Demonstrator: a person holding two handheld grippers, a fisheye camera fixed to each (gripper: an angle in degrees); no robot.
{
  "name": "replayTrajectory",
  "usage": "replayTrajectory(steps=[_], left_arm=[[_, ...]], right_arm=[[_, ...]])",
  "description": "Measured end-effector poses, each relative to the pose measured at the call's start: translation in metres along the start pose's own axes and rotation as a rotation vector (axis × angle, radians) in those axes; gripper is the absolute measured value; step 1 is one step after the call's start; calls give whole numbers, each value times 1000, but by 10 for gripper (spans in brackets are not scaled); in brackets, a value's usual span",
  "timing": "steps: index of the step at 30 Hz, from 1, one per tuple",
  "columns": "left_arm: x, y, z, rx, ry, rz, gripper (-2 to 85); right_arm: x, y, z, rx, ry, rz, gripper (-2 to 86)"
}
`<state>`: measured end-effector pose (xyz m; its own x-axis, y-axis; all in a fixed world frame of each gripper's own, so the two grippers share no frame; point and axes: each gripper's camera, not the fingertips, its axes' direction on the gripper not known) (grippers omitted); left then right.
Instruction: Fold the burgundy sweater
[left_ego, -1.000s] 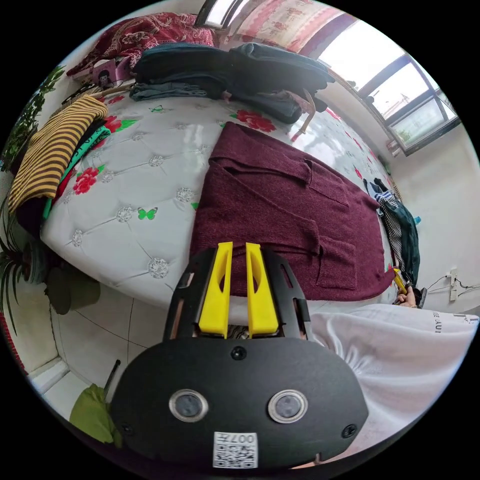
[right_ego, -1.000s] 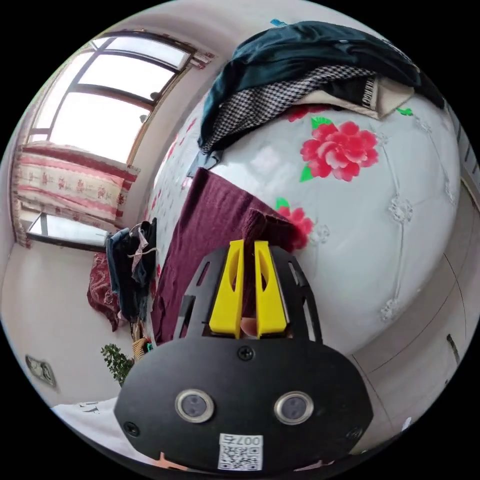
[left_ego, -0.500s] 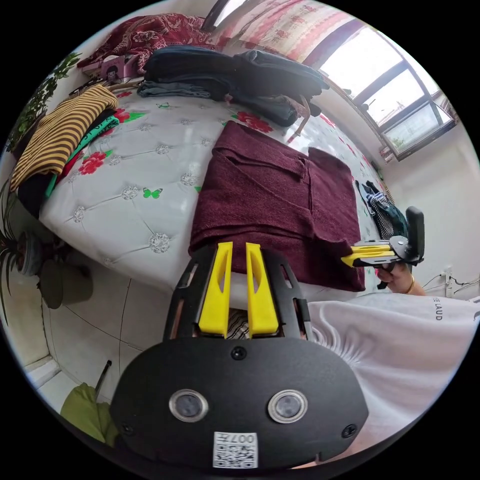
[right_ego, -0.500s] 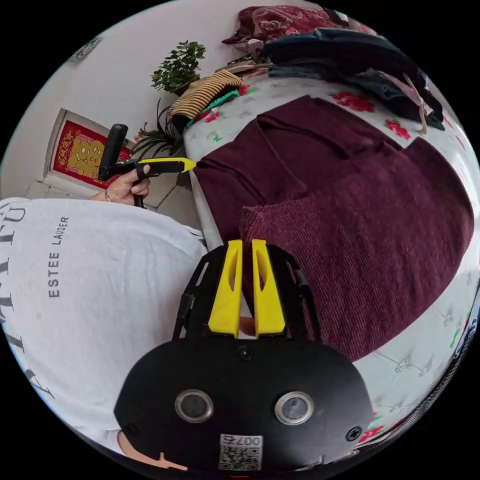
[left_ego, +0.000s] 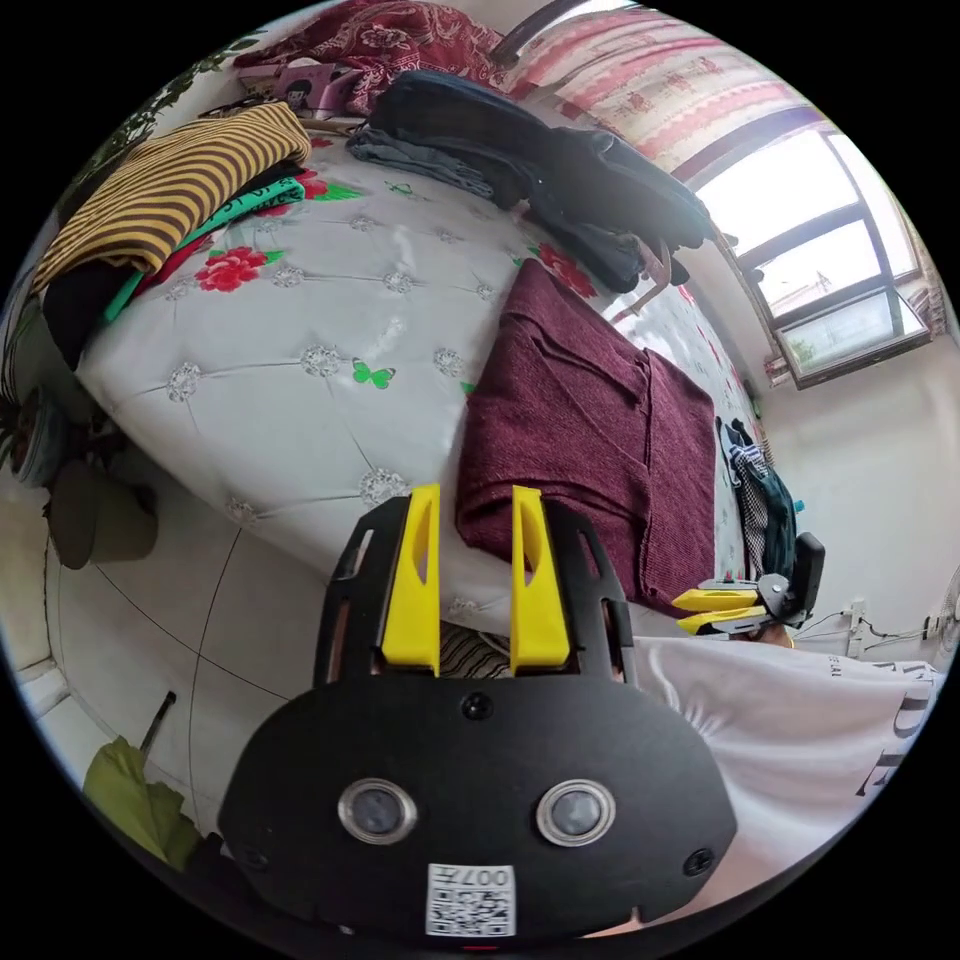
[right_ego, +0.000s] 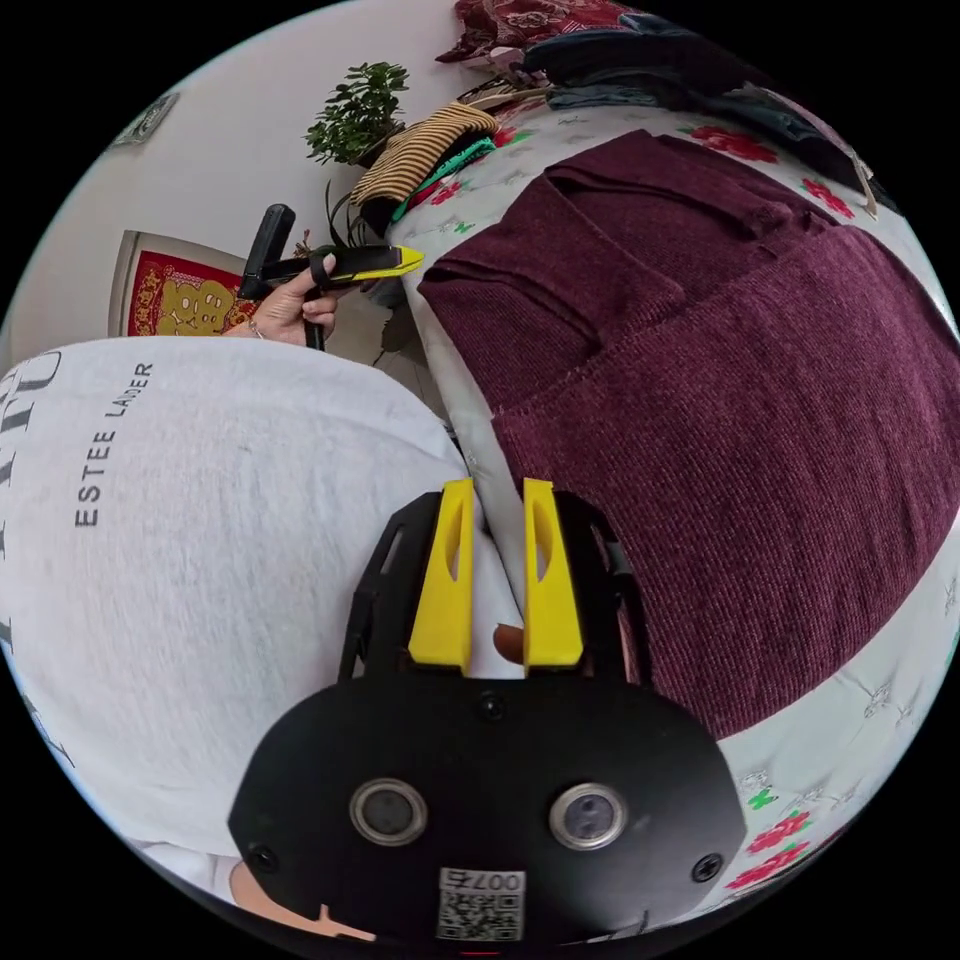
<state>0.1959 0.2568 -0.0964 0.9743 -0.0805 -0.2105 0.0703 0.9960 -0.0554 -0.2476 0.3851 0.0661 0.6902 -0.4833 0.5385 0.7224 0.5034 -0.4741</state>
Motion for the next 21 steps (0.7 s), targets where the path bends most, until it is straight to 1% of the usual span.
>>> replayTrajectory(steps=[5,7,8,10,12,15,16,18,20,21], left_arm=[[-2,-20,19,-65,26,37,127],[3,-25,27,-86,13,67,135],[7,-27,33,-112,-10,88,138],[16,-30,35,-112,-71,131,134],[28,-33,39,-125,-145,192,121],[43,-36,44,-138,-253,268,94],[45,-36,45,-142,-263,288,85],[52,-40,49,-162,-224,373,50],[53,-44,50,-163,-220,391,30],[54,-47,49,-169,-216,402,20]], right_arm=[[-7,-64,-41,133,89,37,68],[-5,-119,-56,195,103,74,79],[-4,-134,-57,207,96,84,82],[0,-198,-56,239,67,117,98],[4,-247,-44,244,82,145,110],[14,-321,-6,219,120,231,129],[19,-345,12,192,124,272,136],[25,-374,40,152,162,327,145],[30,-396,67,73,247,357,148],[35,-404,82,17,328,379,145]])
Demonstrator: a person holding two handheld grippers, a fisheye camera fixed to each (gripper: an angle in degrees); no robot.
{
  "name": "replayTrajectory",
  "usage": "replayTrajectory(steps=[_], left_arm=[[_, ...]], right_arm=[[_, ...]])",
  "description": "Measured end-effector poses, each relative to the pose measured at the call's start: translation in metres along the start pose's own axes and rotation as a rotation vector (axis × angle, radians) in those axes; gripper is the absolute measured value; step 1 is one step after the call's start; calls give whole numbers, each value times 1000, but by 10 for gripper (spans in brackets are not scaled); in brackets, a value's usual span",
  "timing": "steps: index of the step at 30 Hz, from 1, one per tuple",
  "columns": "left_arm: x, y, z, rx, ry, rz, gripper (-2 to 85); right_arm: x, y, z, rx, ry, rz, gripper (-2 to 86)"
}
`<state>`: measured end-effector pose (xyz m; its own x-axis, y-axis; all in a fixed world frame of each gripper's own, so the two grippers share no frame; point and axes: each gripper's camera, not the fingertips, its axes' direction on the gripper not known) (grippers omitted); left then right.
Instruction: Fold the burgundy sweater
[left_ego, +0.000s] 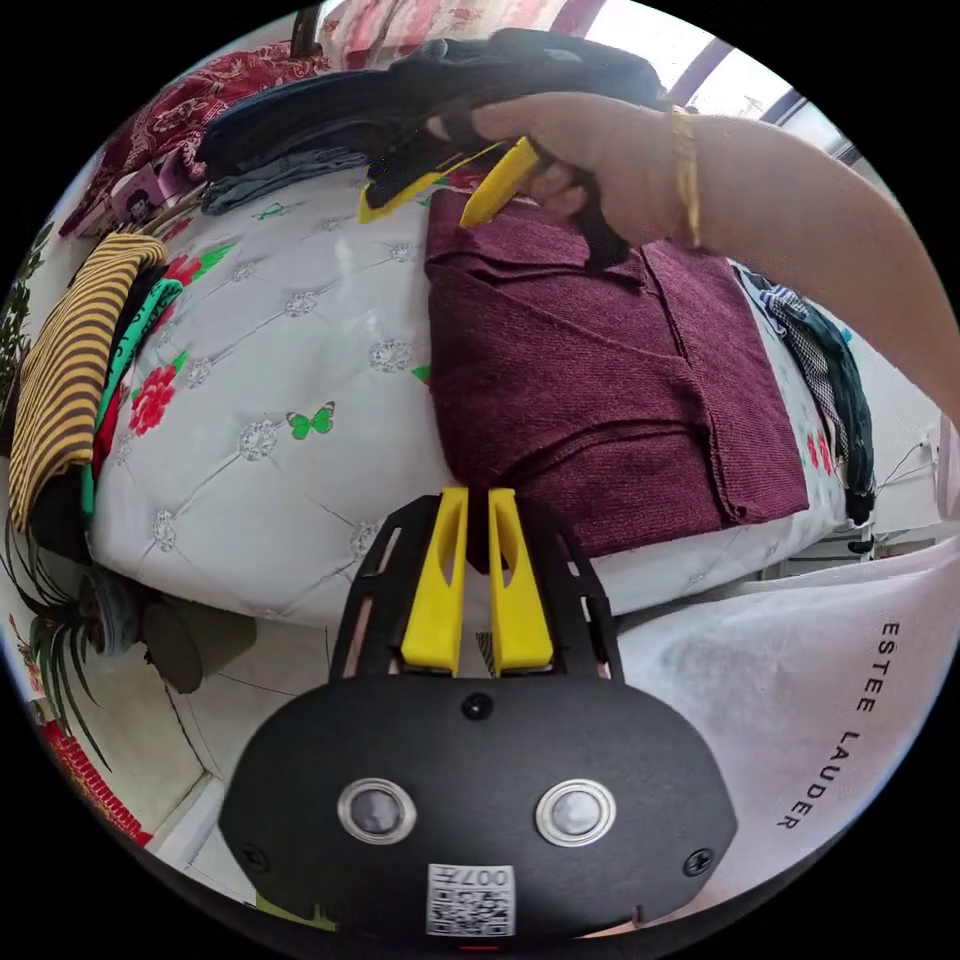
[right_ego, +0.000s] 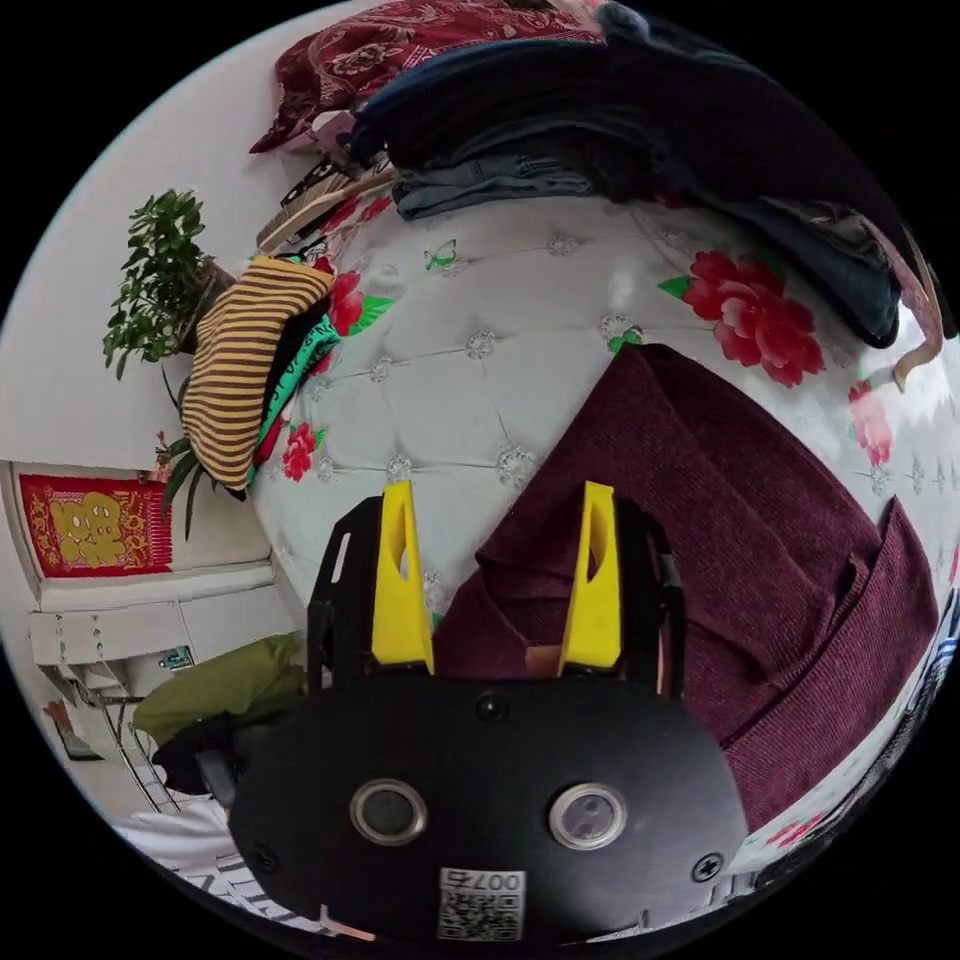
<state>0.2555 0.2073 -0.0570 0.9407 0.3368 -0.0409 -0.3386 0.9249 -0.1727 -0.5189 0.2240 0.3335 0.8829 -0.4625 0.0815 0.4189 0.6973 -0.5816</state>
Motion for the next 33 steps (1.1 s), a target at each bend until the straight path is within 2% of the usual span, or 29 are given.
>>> replayTrajectory(steps=[3,5,8,13,16,19,21,24,27,30,33], left_arm=[[-5,-3,-10,32,56,-12,4],[-3,-5,-25,73,101,0,0],[19,-20,-58,140,172,105,-2],[91,-63,-106,199,233,392,-3],[153,-90,-125,213,275,607,-3],[225,-116,-118,210,321,815,0],[289,-135,-80,135,322,960,5],[360,-146,-2,2,238,1064,29],[391,-138,55,-170,169,1105,73],[374,-127,42,-147,301,1050,99],[334,-125,11,-77,415,932,103]], right_arm=[[-7,0,8,27,230,-4,110],[-6,4,10,8,287,-83,82],[26,11,-15,21,176,-121,41],[160,70,-128,228,-232,-51,12],[254,141,-189,361,-304,-11,8],[353,227,-221,454,-284,99,8],[414,276,-216,473,-251,236,8],[505,345,-175,456,-249,463,13],[559,401,-138,462,-295,641,22],[574,453,-136,563,-377,635,42],[562,497,-135,550,-442,528,70]])
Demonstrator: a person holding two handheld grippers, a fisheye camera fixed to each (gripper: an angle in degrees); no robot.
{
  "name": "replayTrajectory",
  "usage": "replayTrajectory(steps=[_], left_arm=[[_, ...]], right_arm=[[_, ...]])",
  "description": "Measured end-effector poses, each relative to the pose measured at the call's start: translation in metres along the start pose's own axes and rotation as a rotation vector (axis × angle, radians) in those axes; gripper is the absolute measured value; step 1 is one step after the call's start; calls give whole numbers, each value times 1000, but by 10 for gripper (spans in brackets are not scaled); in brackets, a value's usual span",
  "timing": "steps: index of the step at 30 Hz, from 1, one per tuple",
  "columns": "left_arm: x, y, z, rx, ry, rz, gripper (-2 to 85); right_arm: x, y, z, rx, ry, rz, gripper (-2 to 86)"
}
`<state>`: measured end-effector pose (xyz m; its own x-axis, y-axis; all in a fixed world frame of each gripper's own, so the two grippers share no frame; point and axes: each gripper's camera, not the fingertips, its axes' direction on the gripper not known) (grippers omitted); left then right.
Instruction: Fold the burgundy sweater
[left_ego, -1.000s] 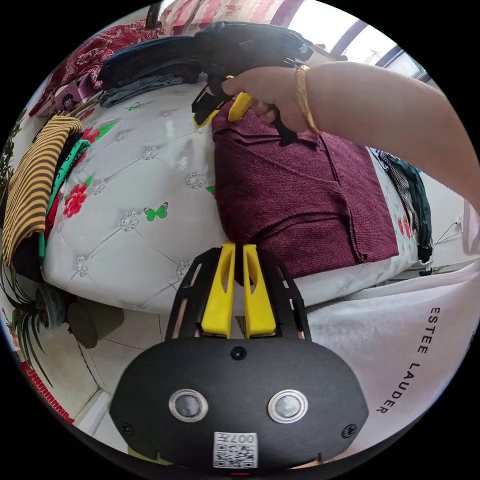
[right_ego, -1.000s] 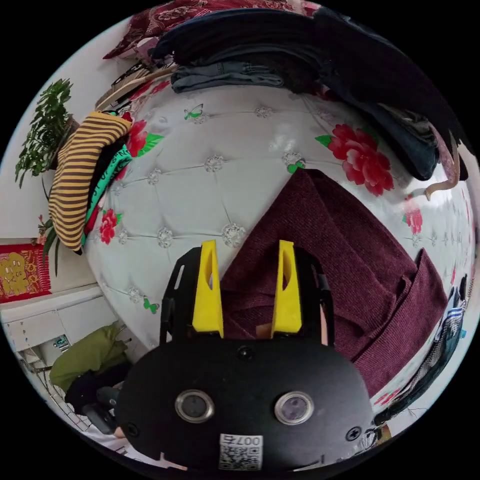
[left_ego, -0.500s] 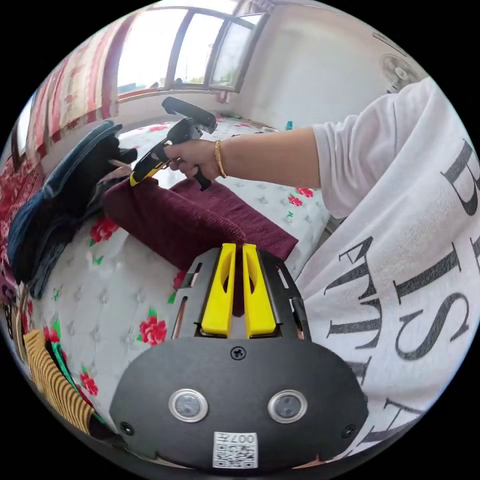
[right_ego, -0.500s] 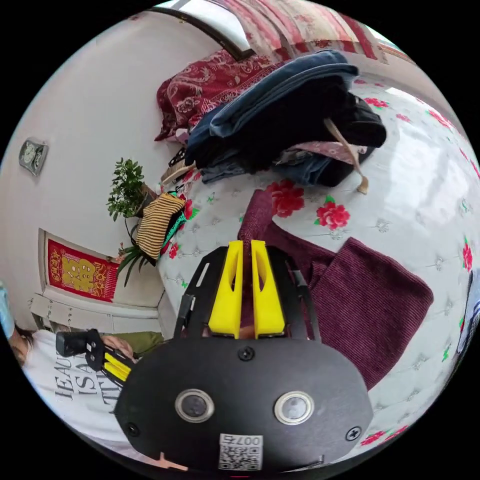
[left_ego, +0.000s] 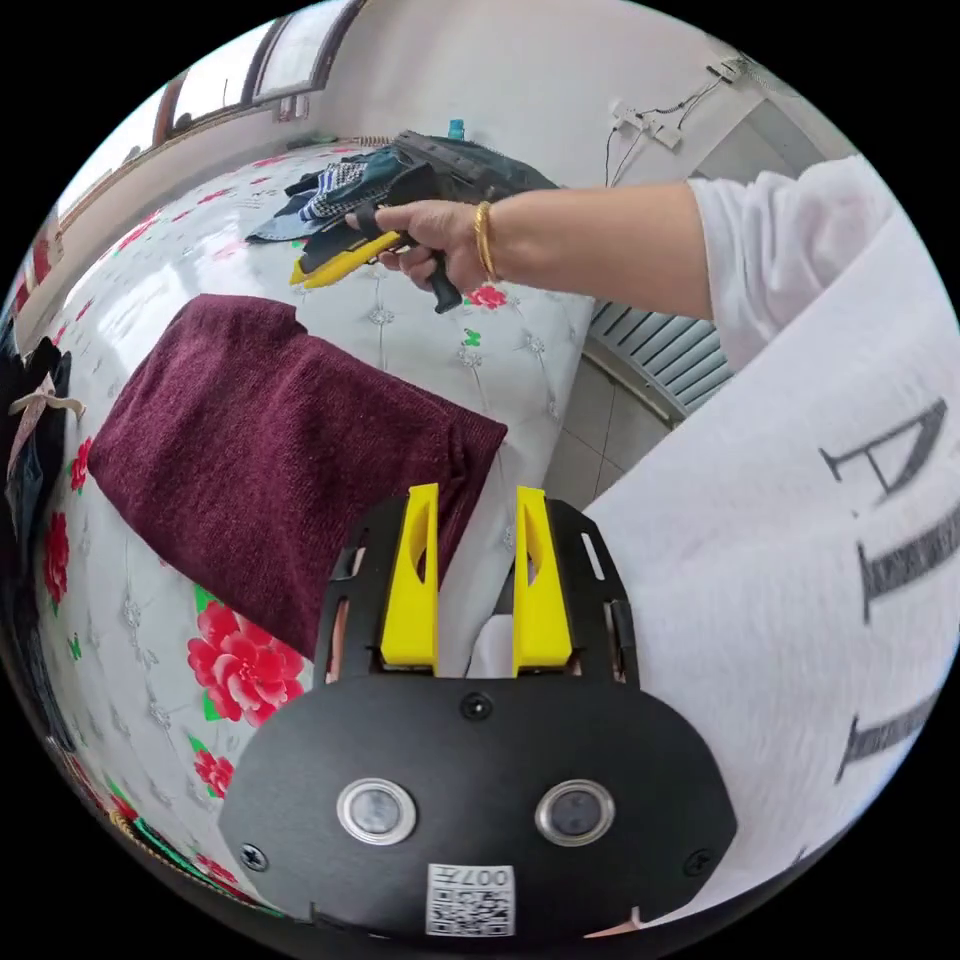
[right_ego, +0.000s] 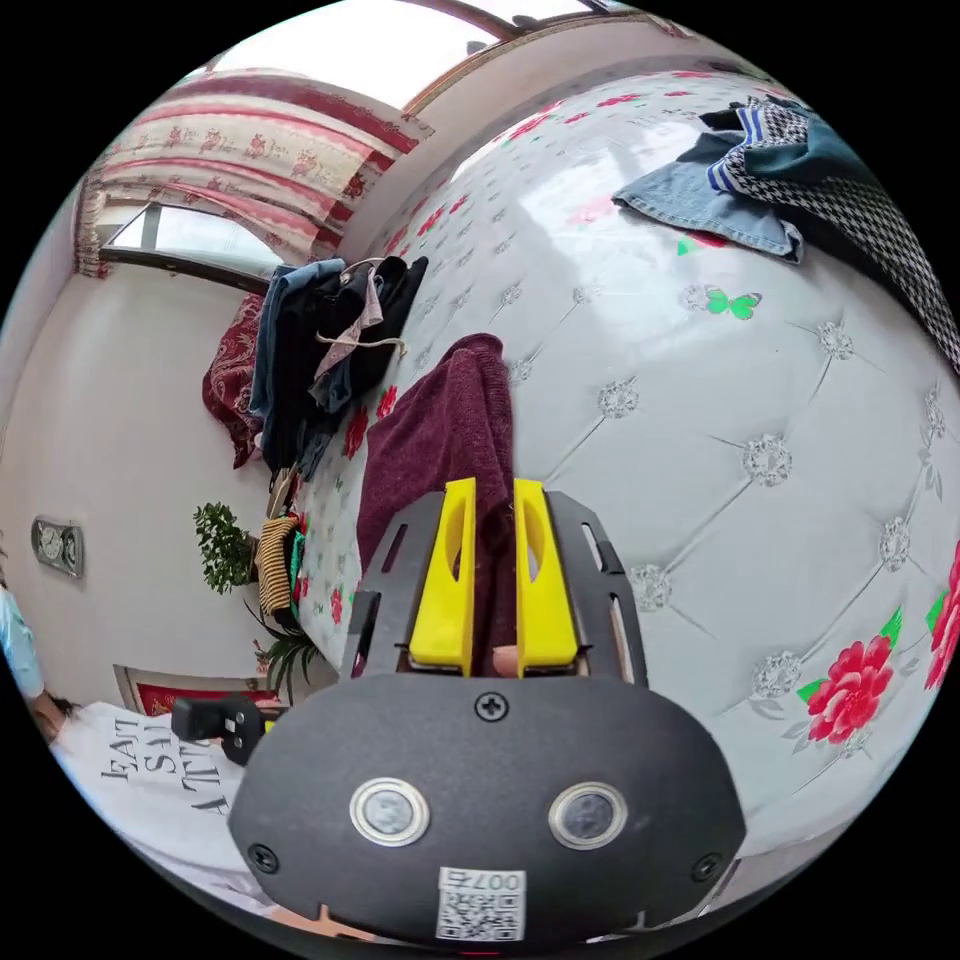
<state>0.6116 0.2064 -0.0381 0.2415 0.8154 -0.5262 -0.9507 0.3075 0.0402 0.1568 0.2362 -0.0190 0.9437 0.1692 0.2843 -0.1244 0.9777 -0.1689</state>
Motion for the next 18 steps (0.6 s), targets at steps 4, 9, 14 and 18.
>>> replayTrajectory(steps=[4,9,14,18], left_arm=[[-39,49,-32,52,-76,-264,93],[-101,116,-30,37,-89,-618,106],[-139,155,-36,167,52,-801,120],[-154,166,-17,114,94,-787,131]], right_arm=[[-2,63,-2,-161,-38,-89,94],[6,93,42,-396,8,-152,79],[19,88,3,-398,42,-229,53],[49,88,-17,-424,29,-194,73]])
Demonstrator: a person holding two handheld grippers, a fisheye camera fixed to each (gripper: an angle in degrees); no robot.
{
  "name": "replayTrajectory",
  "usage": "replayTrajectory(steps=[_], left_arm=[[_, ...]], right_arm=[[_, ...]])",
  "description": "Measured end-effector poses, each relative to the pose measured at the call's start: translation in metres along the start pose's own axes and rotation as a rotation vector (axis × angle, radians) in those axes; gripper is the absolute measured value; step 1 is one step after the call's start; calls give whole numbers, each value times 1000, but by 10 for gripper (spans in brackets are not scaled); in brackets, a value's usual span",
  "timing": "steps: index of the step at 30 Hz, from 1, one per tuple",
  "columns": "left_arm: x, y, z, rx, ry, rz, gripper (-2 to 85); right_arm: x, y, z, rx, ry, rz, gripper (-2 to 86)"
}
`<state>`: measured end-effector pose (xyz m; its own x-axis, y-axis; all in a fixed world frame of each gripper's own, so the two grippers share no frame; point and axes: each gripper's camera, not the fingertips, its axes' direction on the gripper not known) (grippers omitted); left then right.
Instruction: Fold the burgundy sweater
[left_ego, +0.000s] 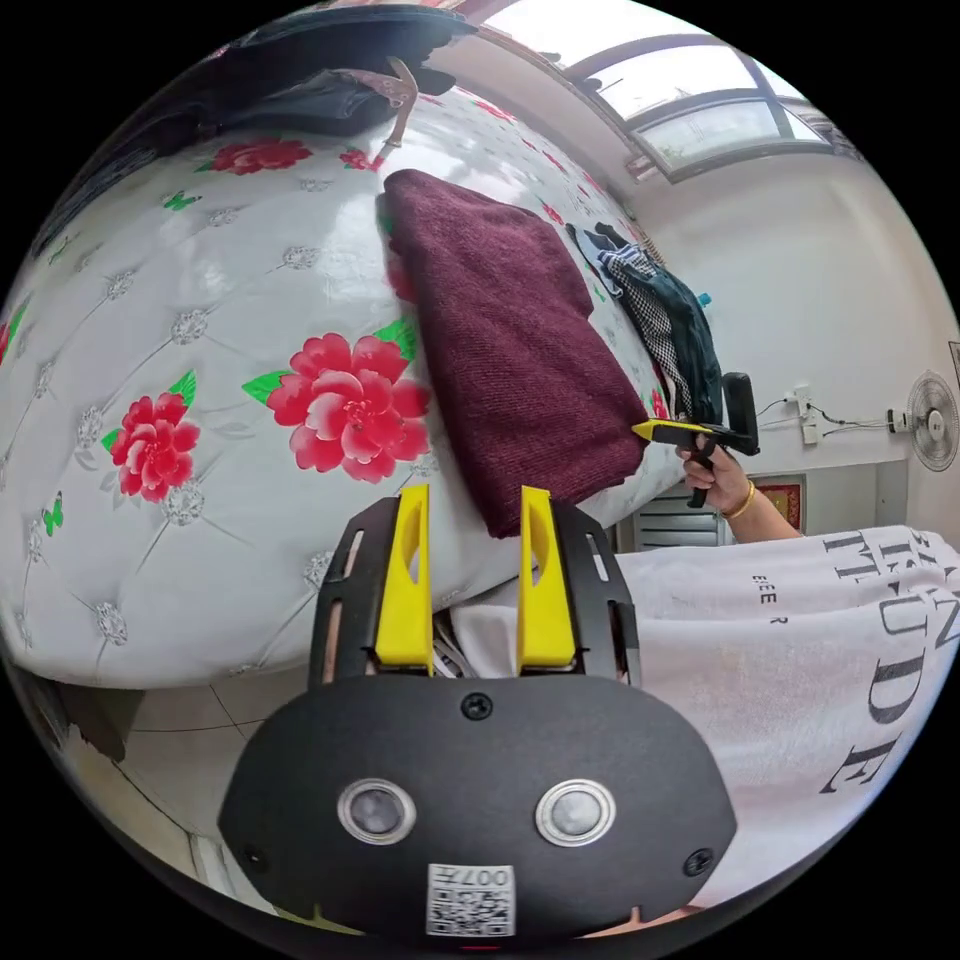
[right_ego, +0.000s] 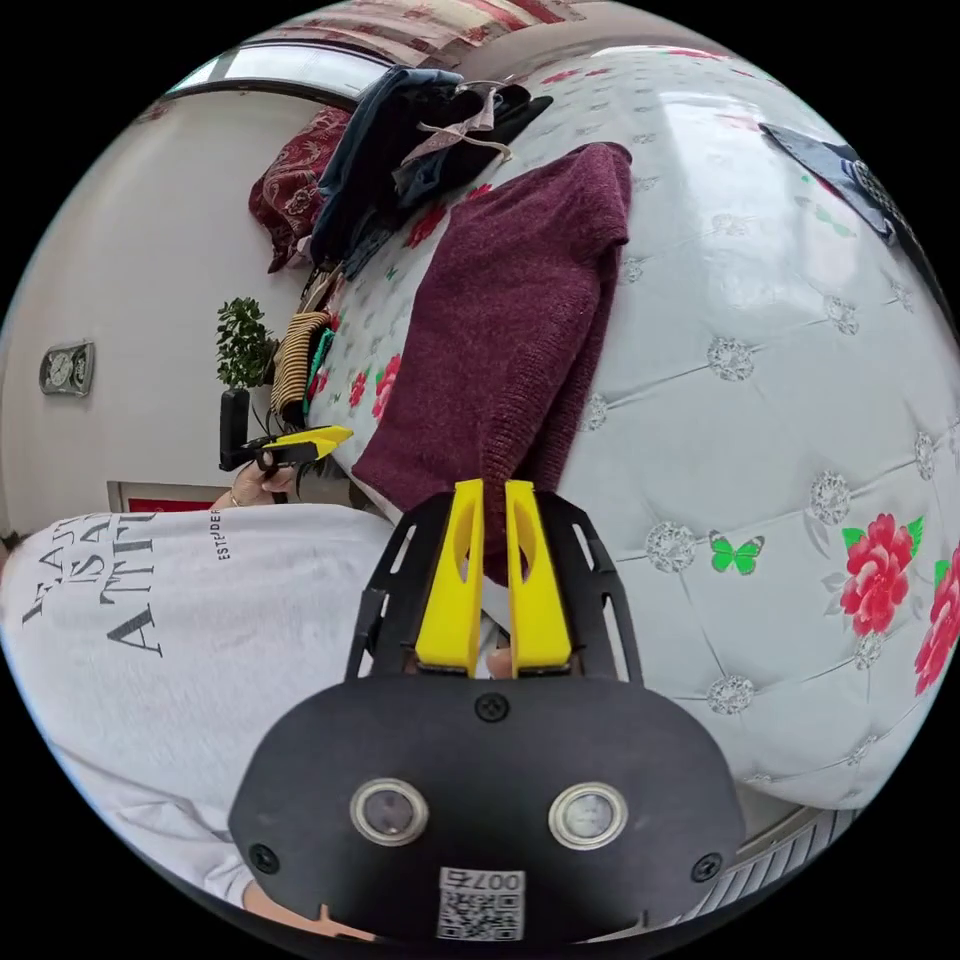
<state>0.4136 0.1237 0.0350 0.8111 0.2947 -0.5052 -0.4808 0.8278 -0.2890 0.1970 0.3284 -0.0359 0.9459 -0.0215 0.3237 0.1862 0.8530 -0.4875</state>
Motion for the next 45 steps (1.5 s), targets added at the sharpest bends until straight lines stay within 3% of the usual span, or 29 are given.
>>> replayTrajectory(steps=[6,9,13,19,24,28,30,32,35,41,45], left_arm=[[-8,-21,43,-124,63,38,131],[-10,-26,56,-172,-19,114,81],[-17,-27,54,-194,45,136,53],[-9,-2,-9,-82,303,141,49],[-22,-34,-57,31,532,53,50],[-38,-113,-82,180,480,15,55],[-58,-163,-86,362,297,-90,77],[-72,-189,-77,402,94,-182,91],[-81,-202,-60,327,46,-212,109],[-76,-138,-14,117,71,-108,134],[-59,-118,24,-5,102,-126,132]], right_arm=[[42,22,19,-17,-100,144,113],[51,26,31,-9,-111,169,95],[54,30,18,-32,-196,118,60],[57,61,-41,40,-516,126,36],[46,27,-87,111,-646,105,26],[37,-62,-118,262,-558,66,31],[35,-106,-117,351,-383,71,37],[39,-143,-102,360,-157,128,47],[45,-158,-81,342,-100,166,62],[38,-68,-71,391,109,167,99],[47,-62,-13,181,1,236,115]])
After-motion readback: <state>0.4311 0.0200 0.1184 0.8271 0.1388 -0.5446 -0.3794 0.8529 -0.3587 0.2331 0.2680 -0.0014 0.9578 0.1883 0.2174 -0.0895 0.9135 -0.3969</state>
